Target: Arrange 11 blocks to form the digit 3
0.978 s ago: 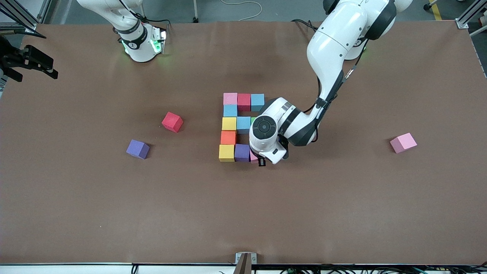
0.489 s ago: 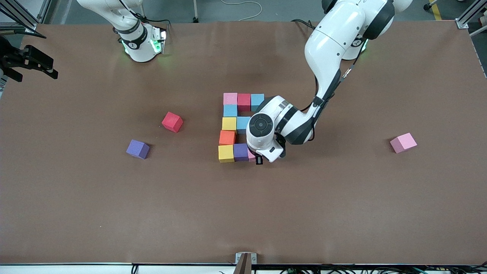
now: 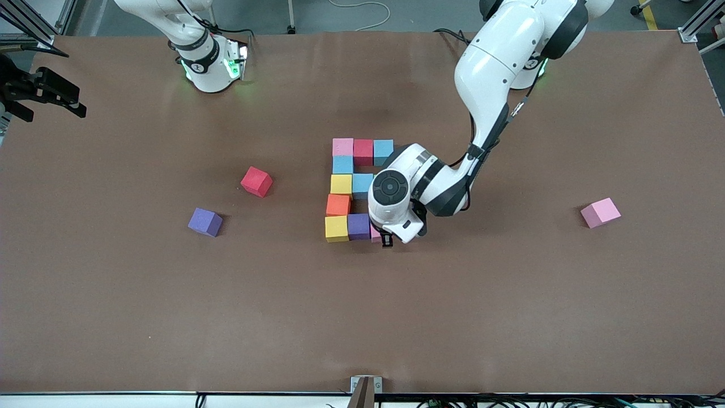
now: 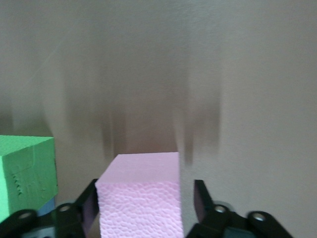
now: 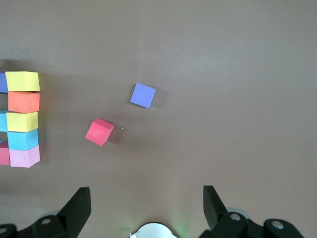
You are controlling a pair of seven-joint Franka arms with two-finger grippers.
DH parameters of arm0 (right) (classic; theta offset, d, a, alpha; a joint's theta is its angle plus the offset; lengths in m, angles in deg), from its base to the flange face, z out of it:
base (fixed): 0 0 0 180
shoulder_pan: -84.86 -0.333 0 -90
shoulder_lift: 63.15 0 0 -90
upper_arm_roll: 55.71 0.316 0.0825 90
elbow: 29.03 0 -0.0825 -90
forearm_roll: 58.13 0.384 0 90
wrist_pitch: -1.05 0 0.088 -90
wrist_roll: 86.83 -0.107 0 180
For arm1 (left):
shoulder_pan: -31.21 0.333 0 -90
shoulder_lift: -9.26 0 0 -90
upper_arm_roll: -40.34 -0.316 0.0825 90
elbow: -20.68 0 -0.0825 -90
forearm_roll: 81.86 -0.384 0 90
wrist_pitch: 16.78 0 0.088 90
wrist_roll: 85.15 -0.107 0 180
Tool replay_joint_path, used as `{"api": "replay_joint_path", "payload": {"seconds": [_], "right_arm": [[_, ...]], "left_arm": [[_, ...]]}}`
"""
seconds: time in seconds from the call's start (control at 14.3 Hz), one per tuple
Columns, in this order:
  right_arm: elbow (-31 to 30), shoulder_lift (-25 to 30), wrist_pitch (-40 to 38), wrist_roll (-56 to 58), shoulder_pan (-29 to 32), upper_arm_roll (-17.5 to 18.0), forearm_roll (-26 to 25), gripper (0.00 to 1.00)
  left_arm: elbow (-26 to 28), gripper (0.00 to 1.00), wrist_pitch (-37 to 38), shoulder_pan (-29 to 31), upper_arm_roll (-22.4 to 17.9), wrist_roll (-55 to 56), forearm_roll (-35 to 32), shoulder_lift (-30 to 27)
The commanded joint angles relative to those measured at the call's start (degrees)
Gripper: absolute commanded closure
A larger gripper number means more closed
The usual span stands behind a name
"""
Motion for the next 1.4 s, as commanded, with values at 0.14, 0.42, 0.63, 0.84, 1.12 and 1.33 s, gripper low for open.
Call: {"api": "replay_joint_path", "payload": {"seconds": [0.14,0.42,0.63,0.84,1.12,1.33], "right_arm": [[-0.81,1.11,-0.14,0.75,0.23,0.00,0.53,0.00],[-0.81,1.11,-0.14,0.75,0.23,0.00,0.53,0.00],[-0.81,1.11,-0.05,0.75,0.23,0.00,0.44,0.00],[-0.81,1.11,-0.14,0.75,0.05,0.09,0.44,0.00],[-0.81,1.11,-0.14,0.75,0.14,0.09,0.36,0.00],[-0.81,1.11,-0.23,0.92,0.14,0.09,0.27,0.00]], "left_arm": [[-0.77,0.00,6.48,3.03,0.41,-8.89,-0.67,-5.10],[-0.68,0.00,17.04,5.40,-0.20,-28.83,-0.50,-12.92],[-0.59,0.00,20.56,9.53,0.07,-49.88,-0.50,-19.06],[0.20,0.00,22.85,10.95,-1.07,-69.07,-2.68,-23.02],[0.29,0.00,26.01,18.58,-1.25,-94.66,-6.91,-29.79],[0.29,0.00,31.63,24.13,-0.81,-108.91,-6.12,-34.80]]}}
